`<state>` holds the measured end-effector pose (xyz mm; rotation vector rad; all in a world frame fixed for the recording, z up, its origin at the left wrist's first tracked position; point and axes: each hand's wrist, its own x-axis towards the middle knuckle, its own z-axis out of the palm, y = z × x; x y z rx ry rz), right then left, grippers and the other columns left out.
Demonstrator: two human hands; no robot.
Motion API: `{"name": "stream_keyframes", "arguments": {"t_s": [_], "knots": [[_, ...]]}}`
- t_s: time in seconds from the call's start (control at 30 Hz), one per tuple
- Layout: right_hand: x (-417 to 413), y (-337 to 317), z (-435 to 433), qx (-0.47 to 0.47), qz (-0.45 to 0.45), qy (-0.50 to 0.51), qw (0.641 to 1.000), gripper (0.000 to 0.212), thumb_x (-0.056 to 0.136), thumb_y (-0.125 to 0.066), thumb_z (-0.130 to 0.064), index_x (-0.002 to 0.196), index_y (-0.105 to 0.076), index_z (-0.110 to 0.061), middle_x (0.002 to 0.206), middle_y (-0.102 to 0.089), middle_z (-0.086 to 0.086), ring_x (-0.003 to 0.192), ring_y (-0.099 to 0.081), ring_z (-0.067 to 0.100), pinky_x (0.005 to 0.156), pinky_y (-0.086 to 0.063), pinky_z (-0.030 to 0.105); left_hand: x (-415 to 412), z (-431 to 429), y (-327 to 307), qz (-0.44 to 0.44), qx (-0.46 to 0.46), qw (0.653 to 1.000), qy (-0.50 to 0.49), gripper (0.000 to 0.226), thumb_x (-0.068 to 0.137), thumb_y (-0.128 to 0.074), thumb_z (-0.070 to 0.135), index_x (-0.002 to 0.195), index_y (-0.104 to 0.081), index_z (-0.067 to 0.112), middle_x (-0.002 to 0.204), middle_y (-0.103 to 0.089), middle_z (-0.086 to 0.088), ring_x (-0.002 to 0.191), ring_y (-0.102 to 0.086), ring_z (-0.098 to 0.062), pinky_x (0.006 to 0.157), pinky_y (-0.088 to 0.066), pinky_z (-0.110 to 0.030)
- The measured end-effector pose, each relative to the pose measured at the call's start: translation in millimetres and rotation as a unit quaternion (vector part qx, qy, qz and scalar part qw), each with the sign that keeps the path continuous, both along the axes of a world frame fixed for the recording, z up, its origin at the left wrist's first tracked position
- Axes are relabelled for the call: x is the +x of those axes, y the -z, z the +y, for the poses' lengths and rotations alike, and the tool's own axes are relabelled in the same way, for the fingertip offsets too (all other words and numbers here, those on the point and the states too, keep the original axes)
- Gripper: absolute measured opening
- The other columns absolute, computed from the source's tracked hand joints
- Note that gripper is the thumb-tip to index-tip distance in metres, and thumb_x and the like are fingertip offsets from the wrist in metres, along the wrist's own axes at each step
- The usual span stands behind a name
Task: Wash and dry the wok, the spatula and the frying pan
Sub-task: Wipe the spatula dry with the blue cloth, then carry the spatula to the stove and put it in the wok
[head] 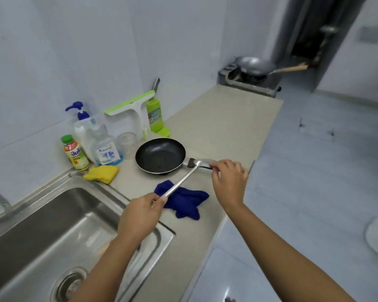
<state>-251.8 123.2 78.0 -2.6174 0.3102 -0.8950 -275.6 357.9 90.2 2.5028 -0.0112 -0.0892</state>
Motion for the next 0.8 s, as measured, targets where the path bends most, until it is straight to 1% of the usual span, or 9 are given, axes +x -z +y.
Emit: {"name": "stream_keyframes", "arguments": {"t_s": [0.07,0.13,0.27,0.4,0.47,0.53,0.63,0.7,0.8], "knots": [[-3.1,-0.7,-29.7,-0.010,-0.002,0.023,1.000,0.014,0.086,-0.065,-0.019,0.096,-0.070,-0.028,0.093,-0.067,-0.009,0.090,-0.057,0.018,0.081,-0.033,0.034,9.1,-28.3,-2.0,0.007,-0.001,0.999,0.035,0.034,0.094,-0.047,0.051,0.072,-0.059,0.028,0.067,-0.064,0.005,0.068,-0.061,-0.013,0.061,-0.047,-0.031],[-4.9,1.1,-61.6,-0.031,-0.001,0.044,0.999,0.014,0.083,-0.069,-0.018,0.094,-0.069,-0.027,0.091,-0.066,-0.008,0.087,-0.058,0.019,0.080,-0.037,0.035,18.3,-57.8,-4.4,0.012,-0.005,0.998,0.068,0.033,0.096,-0.047,0.048,0.071,-0.058,0.029,0.067,-0.063,0.007,0.066,-0.059,-0.009,0.057,-0.042,-0.028],[-3.1,12.3,-137.3,-0.044,0.008,0.079,0.996,0.009,0.083,-0.069,-0.017,0.088,-0.068,-0.025,0.085,-0.063,-0.008,0.080,-0.059,0.018,0.077,-0.029,0.030,38.5,-124.9,-5.8,0.015,0.015,0.993,0.116,0.035,0.094,-0.046,0.050,0.071,-0.058,0.026,0.068,-0.065,0.003,0.069,-0.061,-0.016,0.059,-0.044,-0.032],[-2.0,17.0,-216.4,-0.035,0.011,0.107,0.994,0.009,0.083,-0.069,-0.016,0.088,-0.069,-0.023,0.083,-0.064,-0.008,0.077,-0.059,0.017,0.074,-0.028,0.029,55.4,-204.7,0.0,0.022,0.015,0.985,0.170,0.035,0.094,-0.046,0.051,0.071,-0.056,0.027,0.072,-0.066,0.003,0.069,-0.062,-0.018,0.055,-0.040,-0.030],[-0.4,19.1,-255.2,-0.019,0.015,0.124,0.992,0.009,0.081,-0.071,-0.016,0.088,-0.069,-0.023,0.083,-0.064,-0.008,0.077,-0.059,0.017,0.074,-0.029,0.029,64.0,-247.0,-0.6,0.026,0.016,0.983,0.179,0.035,0.094,-0.048,0.050,0.068,-0.057,0.027,0.073,-0.067,0.002,0.070,-0.062,-0.019,0.057,-0.042,-0.030],[1.1,23.6,-295.0,-0.005,0.034,0.141,0.989,0.010,0.080,-0.071,-0.015,0.088,-0.069,-0.022,0.083,-0.064,-0.006,0.078,-0.060,0.018,0.074,-0.033,0.031,74.4,-289.2,1.1,0.024,0.029,0.982,0.183,0.035,0.092,-0.050,0.050,0.073,-0.062,0.024,0.075,-0.067,0.001,0.075,-0.063,-0.022,0.060,-0.043,-0.030],[5.6,32.0,-354.0,0.001,0.067,0.153,0.986,0.012,0.078,-0.071,-0.012,0.087,-0.068,-0.019,0.081,-0.065,-0.004,0.076,-0.061,0.020,0.071,-0.036,0.033,89.2,-349.1,6.7,0.023,0.041,0.979,0.201,0.035,0.092,-0.050,0.052,0.079,-0.064,0.022,0.072,-0.064,0.002,0.074,-0.063,-0.022,0.055,-0.038,-0.027],[10.9,36.9,-391.1,-0.010,0.089,0.154,0.984,0.013,0.076,-0.071,-0.011,0.086,-0.067,-0.019,0.079,-0.064,-0.004,0.074,-0.061,0.020,0.070,-0.037,0.033,96.6,-385.5,12.4,0.029,0.040,0.976,0.211,0.035,0.093,-0.049,0.053,0.076,-0.061,0.025,0.067,-0.060,0.005,0.068,-0.060,-0.018,0.050,-0.034,-0.025],[19.0,43.8,-436.7,-0.032,0.101,0.148,0.983,0.017,0.071,-0.075,-0.008,0.080,-0.066,-0.019,0.072,-0.061,-0.005,0.066,-0.059,0.020,0.065,-0.036,0.032,107.9,-430.5,21.0,0.043,0.043,0.975,0.216,0.038,0.093,-0.049,0.053,0.069,-0.057,0.024,0.067,-0.059,0.005,0.065,-0.058,-0.015,0.050,-0.033,-0.025]]}}
